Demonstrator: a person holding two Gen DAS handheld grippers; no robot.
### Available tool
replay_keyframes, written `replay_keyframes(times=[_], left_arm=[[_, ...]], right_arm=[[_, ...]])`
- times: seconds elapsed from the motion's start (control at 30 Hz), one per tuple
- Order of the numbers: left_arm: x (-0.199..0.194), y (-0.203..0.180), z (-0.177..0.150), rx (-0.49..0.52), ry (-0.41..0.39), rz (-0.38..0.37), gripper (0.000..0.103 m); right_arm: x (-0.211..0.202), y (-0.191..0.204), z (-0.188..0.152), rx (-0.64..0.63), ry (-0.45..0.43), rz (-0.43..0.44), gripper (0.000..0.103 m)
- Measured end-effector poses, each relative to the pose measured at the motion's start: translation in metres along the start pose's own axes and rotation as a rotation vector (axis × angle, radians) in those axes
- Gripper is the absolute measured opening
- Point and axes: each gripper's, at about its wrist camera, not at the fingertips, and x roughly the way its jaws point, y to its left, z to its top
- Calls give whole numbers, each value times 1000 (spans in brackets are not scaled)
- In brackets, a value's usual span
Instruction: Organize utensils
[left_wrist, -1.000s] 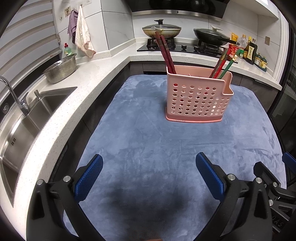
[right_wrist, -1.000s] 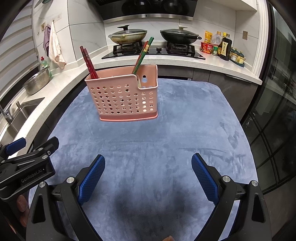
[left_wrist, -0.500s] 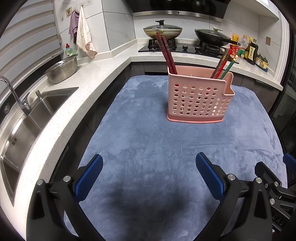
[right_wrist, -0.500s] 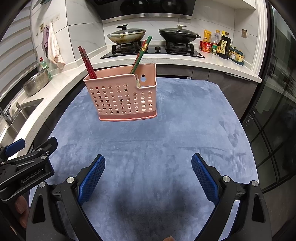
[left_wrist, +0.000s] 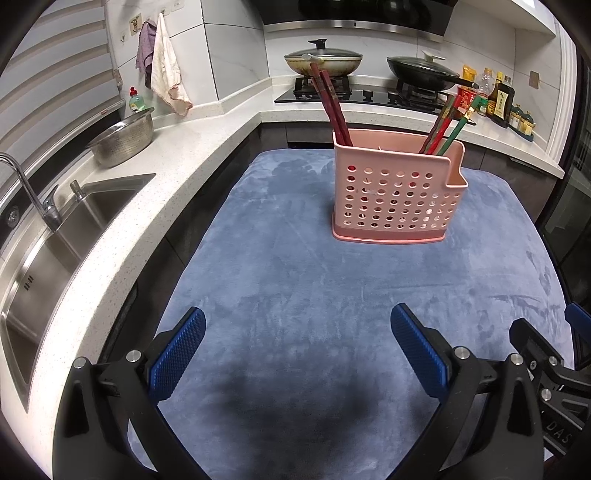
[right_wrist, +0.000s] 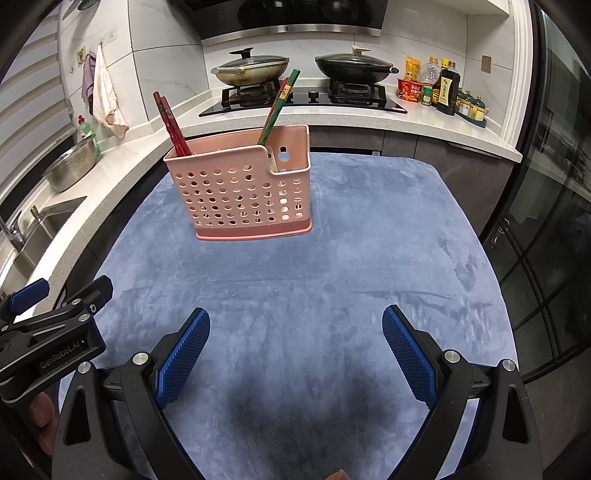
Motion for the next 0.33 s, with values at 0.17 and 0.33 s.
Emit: replay_keyframes(times=[0.17, 0.33], left_arm=[[1, -2, -1, 1, -2, 7, 96], [4, -1, -1, -8, 7, 8, 96]], right_arm=[[0, 0, 0, 1, -1, -1, 91], [1, -3, 0, 5, 3, -3, 91]])
